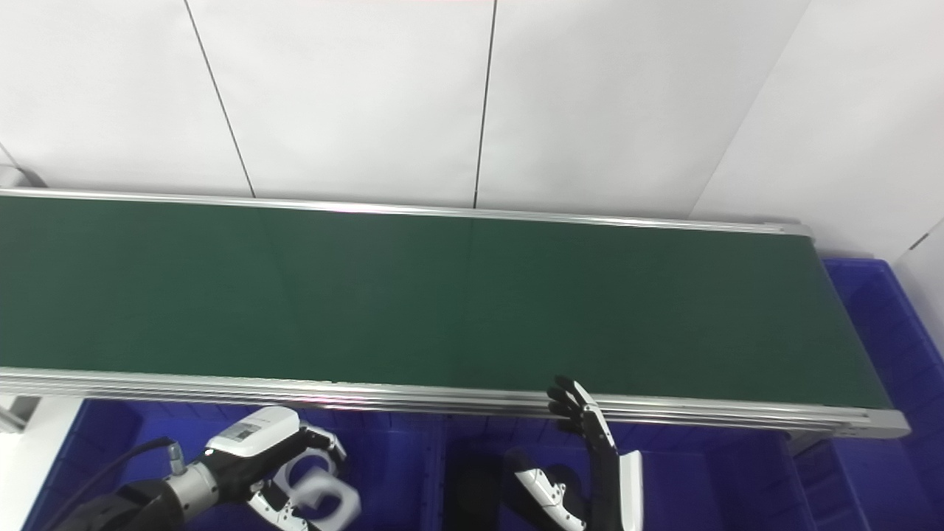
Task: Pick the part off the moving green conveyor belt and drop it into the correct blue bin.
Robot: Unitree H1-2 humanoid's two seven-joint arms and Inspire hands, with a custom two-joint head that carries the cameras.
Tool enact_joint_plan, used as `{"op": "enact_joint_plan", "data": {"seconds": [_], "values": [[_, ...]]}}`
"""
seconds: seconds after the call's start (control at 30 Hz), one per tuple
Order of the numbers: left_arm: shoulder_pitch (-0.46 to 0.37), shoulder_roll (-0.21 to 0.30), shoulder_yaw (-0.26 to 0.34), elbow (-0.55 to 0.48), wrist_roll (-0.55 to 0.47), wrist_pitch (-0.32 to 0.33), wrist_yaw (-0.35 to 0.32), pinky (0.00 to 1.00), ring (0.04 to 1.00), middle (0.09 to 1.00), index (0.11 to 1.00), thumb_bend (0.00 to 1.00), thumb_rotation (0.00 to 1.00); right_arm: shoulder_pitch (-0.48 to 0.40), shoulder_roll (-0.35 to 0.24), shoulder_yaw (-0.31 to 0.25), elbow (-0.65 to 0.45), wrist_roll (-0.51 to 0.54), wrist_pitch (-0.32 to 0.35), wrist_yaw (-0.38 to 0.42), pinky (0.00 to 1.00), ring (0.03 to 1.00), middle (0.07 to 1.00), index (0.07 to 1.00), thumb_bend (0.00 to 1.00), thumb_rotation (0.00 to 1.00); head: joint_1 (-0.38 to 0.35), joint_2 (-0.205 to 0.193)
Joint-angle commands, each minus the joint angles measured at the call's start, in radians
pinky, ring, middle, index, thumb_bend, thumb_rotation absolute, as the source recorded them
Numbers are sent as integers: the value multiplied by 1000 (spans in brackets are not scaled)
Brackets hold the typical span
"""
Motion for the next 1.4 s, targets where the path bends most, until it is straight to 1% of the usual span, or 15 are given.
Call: {"op": "enact_joint_plan", "data": {"seconds": [0.0, 0.03, 0.13, 0.27, 0.3, 0.37, 0.47, 0.6, 0.63, 0.73, 0.8, 0.93, 1.07, 1.17, 1.37], "values": [[-9, 29, 11, -60, -55, -2, -33, 950, 849, 831, 810, 919, 739, 6, 8, -2, -32, -7, -24, 8, 673, 733, 776, 825, 764, 690, 0, 1], [-1, 30, 18, -72, -87, -2, -43, 941, 858, 847, 823, 953, 740, 7, 9, -2, -32, -7, -24, 9, 671, 733, 778, 827, 764, 697, -2, 0], [29, 25, 46, -97, -211, -11, -61, 908, 867, 866, 839, 990, 711, 11, 11, 0, -39, 0, -15, 16, 677, 734, 774, 828, 770, 695, -4, -1], [97, -17, 110, -135, -430, -43, -45, 784, 860, 875, 847, 1000, 610, 14, 13, 0, -38, 12, -26, 28, 681, 732, 768, 828, 760, 661, -24, -6], [108, -26, 121, -142, -476, -55, -44, 785, 866, 881, 853, 996, 563, 14, 13, -1, -37, 12, -29, 30, 679, 731, 768, 827, 761, 661, -24, -6], [131, -51, 140, -149, -565, -87, -39, 817, 883, 896, 870, 978, 518, 13, 12, -1, -34, 6, -35, 30, 676, 729, 768, 826, 758, 671, -28, -7], [161, -111, 168, -146, -659, -119, -17, 848, 898, 907, 885, 967, 511, 12, 10, 1, -32, -2, -40, 30, 670, 726, 767, 825, 752, 669, -32, -6], [185, -188, 183, -111, -740, -136, 2, 900, 949, 977, 954, 971, 591, 14, 12, 6, -29, -2, -46, 31, 661, 719, 765, 827, 754, 665, -39, -5], [187, -200, 184, -99, -762, -129, -4, 938, 970, 993, 985, 960, 563, 14, 12, 8, -29, 0, -47, 31, 664, 718, 764, 828, 757, 661, -40, -4], [187, -208, 179, -67, -792, -106, -28, 981, 992, 1000, 999, 962, 542, 15, 11, 14, -27, 4, -51, 32, 667, 718, 766, 832, 759, 665, -42, -5], [185, -209, 177, -51, -788, -108, -33, 994, 998, 1000, 1000, 964, 536, 14, 8, 19, -22, 6, -55, 29, 667, 717, 768, 834, 757, 665, -42, -6], [191, -220, 187, -33, -781, -124, -17, 988, 988, 1000, 1000, 987, 489, 14, 2, 30, -22, 23, -55, 36, 672, 724, 776, 843, 756, 657, -46, -6], [196, -230, 196, -24, -772, -129, 2, 982, 978, 1000, 1000, 1000, 475, 17, 2, 30, -28, 39, -49, 48, 677, 725, 775, 839, 761, 628, -52, -5], [197, -231, 196, -17, -763, -119, 1, 996, 997, 1000, 1000, 1000, 476, 16, 0, 31, -28, 49, -50, 58, 685, 725, 778, 835, 749, 579, -52, -7], [199, -230, 198, -19, -739, -113, 10, 993, 999, 1000, 1000, 995, 454, 14, -4, 30, -19, 50, -55, 64, 692, 728, 781, 835, 750, 540, -49, -14]]}}
